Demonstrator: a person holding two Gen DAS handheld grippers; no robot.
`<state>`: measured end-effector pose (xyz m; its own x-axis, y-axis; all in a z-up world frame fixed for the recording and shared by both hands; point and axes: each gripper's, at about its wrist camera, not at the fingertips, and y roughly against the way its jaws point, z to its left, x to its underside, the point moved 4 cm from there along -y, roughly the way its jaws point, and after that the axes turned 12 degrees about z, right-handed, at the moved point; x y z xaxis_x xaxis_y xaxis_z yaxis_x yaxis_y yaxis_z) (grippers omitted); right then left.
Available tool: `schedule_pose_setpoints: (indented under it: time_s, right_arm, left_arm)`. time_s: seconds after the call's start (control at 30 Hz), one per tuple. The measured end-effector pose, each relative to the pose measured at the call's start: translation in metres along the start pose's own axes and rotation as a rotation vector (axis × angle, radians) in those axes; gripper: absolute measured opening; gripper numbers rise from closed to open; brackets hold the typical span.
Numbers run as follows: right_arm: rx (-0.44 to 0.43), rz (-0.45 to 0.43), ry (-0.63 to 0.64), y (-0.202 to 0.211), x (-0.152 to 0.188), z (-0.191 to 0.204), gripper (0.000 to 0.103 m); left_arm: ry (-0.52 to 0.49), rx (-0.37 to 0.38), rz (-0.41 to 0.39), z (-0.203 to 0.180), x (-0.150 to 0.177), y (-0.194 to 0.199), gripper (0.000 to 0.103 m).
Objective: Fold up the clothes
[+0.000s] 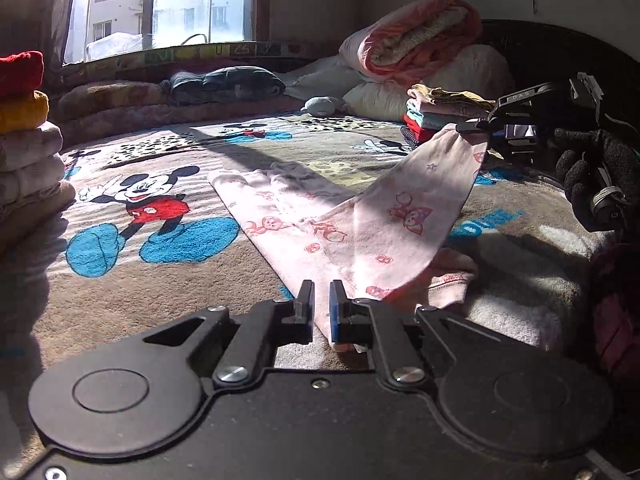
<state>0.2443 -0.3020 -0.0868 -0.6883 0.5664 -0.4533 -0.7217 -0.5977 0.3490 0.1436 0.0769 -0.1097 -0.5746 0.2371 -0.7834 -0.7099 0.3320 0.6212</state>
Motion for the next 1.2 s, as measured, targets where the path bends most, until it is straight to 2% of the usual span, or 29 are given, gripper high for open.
schedule_pose_setpoints:
  time_s: [0.07, 0.13, 0.23, 0.3, 0.4, 0.43, 0.53, 0.57, 0.67, 0.8, 0.97, 1.2]
  right_arm:
    - [0.015, 0.015, 0.000, -0.003, 0.002, -0.002, 0.010]
    - [0.028, 0.025, 0.000, -0.004, 0.004, -0.004, 0.010]
    - [0.035, 0.025, -0.005, -0.004, 0.004, -0.006, 0.010]
    - [0.042, 0.026, -0.006, -0.003, 0.003, -0.006, 0.010]
    - [0.053, 0.028, -0.009, -0.003, 0.003, -0.007, 0.010]
    - [0.056, 0.029, -0.010, -0.002, 0.003, -0.007, 0.010]
    - [0.069, 0.034, -0.011, -0.004, 0.000, -0.005, 0.010]
    - [0.072, 0.037, -0.010, -0.005, -0.002, -0.003, 0.010]
    - [0.082, 0.048, -0.011, -0.013, -0.009, 0.005, 0.010]
    - [0.087, 0.061, -0.030, -0.029, -0.020, 0.020, 0.010]
    - [0.140, 0.109, 0.000, -0.059, -0.033, 0.046, 0.010]
    - [0.212, 0.175, 0.066, -0.113, -0.043, 0.086, 0.010]
  left_arm:
    - [0.052, -0.045, -0.008, 0.013, -0.001, 0.000, 0.006]
    - [0.077, -0.043, -0.024, 0.015, -0.004, -0.001, 0.006]
    - [0.055, -0.014, -0.031, 0.002, -0.012, -0.009, 0.006]
    - [0.009, -0.004, -0.009, -0.010, -0.012, -0.019, 0.006]
    - [-0.044, 0.061, 0.131, -0.025, -0.005, -0.045, 0.006]
    - [-0.070, 0.057, 0.149, -0.029, -0.002, -0.050, 0.006]
    - [-0.067, 0.042, 0.124, -0.030, -0.006, -0.047, 0.006]
    - [-0.059, 0.054, 0.099, -0.029, -0.009, -0.044, 0.009]
    - [-0.049, 0.067, 0.070, -0.030, -0.012, -0.043, 0.033]
    - [-0.084, 0.082, 0.120, -0.036, -0.005, -0.056, 0.040]
    - [-0.087, 0.146, 0.086, -0.036, -0.006, -0.046, 0.053]
    - [-0.081, 0.184, 0.102, -0.032, -0.003, -0.050, 0.056]
